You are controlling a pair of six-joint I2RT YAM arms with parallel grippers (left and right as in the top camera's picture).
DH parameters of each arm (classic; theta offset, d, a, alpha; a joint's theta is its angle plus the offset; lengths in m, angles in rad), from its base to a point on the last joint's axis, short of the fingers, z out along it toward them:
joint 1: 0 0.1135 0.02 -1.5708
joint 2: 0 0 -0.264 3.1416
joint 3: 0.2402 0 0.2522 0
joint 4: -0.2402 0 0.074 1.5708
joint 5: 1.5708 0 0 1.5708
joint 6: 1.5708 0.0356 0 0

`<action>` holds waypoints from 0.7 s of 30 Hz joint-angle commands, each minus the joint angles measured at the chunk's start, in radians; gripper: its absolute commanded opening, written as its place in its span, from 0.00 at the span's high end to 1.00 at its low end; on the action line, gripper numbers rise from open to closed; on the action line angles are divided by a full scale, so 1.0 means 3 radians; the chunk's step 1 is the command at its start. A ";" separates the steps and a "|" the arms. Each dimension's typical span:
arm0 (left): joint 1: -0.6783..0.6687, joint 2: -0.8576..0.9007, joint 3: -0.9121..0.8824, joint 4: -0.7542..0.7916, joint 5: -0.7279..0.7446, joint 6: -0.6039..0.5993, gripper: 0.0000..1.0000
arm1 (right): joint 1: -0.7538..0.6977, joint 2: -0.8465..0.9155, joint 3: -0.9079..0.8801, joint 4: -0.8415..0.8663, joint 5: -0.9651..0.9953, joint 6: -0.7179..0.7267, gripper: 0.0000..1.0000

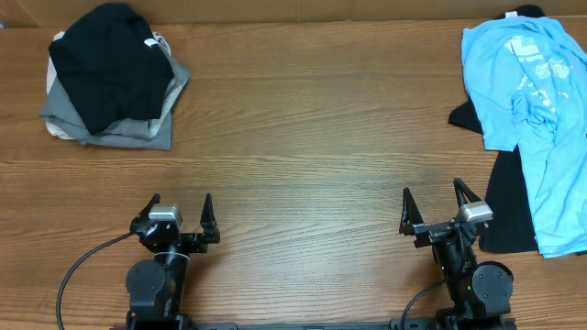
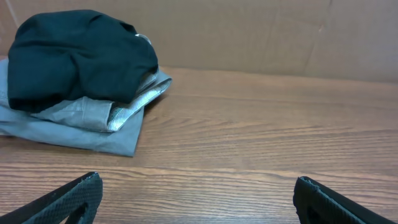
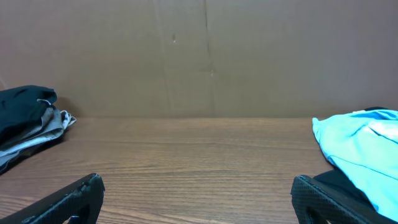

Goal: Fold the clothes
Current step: 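Reach the right gripper to the light-blue T-shirt at right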

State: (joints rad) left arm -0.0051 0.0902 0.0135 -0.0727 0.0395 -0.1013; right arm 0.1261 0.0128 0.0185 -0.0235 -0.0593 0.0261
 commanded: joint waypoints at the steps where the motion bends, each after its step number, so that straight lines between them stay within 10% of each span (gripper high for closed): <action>1: -0.0015 0.0020 0.0118 -0.0001 -0.0056 0.0015 0.00 | 0.0004 -0.0029 0.0033 -0.0015 0.0047 0.0001 0.00; 11: -0.0015 0.0191 0.0308 -0.0169 -0.0056 -0.0238 0.00 | 0.0003 0.0028 0.0177 -0.0178 0.0047 0.0001 0.00; 21: -0.0017 0.1675 0.1464 -0.0221 0.0134 -0.0235 0.00 | 0.0003 0.0956 0.1059 -0.0426 0.0047 0.0001 0.00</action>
State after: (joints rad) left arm -0.0051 0.4614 0.3187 -0.1417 0.0376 -0.1585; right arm 0.1261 0.2058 0.2184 -0.1268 -0.0586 0.0261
